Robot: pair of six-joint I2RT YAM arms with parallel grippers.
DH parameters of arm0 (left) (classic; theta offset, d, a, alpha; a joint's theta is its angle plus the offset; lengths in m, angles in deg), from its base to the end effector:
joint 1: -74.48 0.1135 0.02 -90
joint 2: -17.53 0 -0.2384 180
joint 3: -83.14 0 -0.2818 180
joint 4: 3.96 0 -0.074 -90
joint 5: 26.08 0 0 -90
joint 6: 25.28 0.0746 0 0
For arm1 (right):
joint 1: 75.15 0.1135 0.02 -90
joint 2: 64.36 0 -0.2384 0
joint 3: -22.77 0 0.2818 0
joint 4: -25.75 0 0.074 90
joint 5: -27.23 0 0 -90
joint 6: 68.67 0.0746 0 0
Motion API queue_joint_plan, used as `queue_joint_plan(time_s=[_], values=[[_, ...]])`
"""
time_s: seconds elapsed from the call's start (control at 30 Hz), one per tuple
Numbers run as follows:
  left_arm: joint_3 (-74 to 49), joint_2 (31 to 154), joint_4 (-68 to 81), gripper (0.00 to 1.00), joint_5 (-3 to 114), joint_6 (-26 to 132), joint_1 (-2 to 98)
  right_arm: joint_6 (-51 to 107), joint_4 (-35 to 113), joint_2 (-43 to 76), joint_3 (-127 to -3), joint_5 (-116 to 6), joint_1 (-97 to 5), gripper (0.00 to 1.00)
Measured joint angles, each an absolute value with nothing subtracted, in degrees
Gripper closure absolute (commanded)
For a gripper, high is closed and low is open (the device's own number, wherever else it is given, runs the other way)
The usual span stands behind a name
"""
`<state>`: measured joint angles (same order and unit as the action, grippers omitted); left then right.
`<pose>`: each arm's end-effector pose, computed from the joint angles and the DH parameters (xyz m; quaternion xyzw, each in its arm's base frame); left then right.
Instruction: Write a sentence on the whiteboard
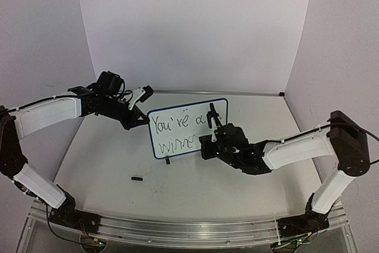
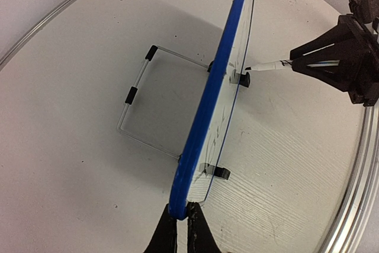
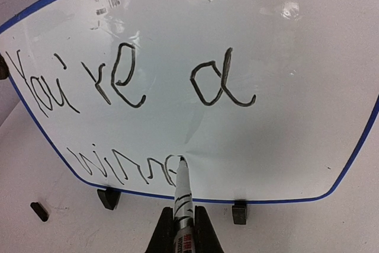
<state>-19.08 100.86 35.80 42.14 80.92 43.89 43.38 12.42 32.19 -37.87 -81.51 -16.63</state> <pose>0.3075 -0.2139 0.2212 0.4266 0.8051 -0.2201 0.3485 0.2340 0.3363 0.1295 -0.1710 0.8078 0.2507 0.5053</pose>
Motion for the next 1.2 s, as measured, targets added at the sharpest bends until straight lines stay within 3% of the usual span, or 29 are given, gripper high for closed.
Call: queue_joint_plan(time_s=[1.2], values=[[-19.08, 100.86, 35.8, 1.0, 42.12, 80.92, 43.87, 46.33, 16.82, 38.0, -40.16, -84.2, -16.61, 1.0]])
